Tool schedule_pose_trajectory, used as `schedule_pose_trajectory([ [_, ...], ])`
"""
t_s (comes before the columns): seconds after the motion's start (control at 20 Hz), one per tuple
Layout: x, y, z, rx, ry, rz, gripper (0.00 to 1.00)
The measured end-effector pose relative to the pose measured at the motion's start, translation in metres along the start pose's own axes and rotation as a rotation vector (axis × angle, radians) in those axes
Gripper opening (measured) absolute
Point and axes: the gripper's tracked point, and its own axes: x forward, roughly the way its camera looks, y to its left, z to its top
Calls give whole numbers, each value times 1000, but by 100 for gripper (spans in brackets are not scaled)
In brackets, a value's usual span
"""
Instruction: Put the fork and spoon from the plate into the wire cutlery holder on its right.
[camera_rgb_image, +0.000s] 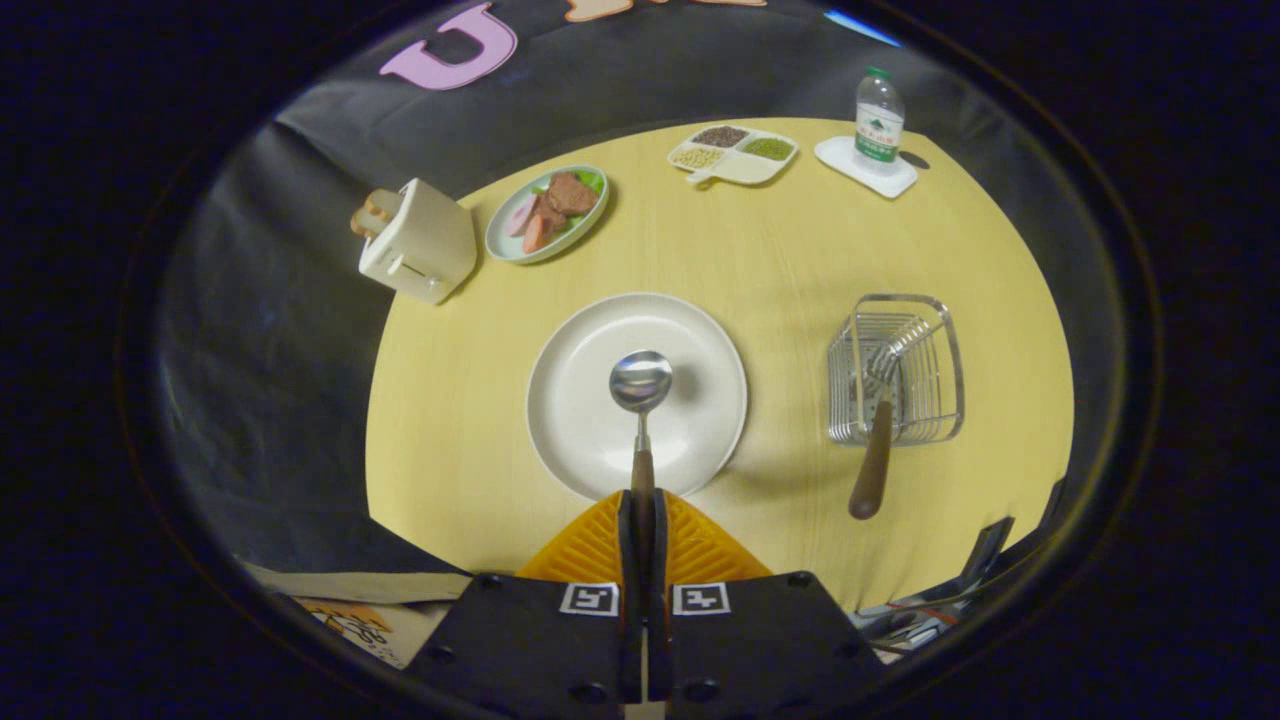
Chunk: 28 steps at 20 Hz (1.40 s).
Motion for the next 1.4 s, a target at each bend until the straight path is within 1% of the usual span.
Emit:
schedule_pose_trajectory([
  [0.35,-31,-13,8,98,-44,51,6],
  [0.55,-51,-37,24,123,-89,14,6],
  [0.85,-73,-71,39,136,-121,-42,6],
  [1.1,-78,-106,39,134,-103,-115,6],
  [1.4,-68,-135,34,165,-56,-166,7],
])
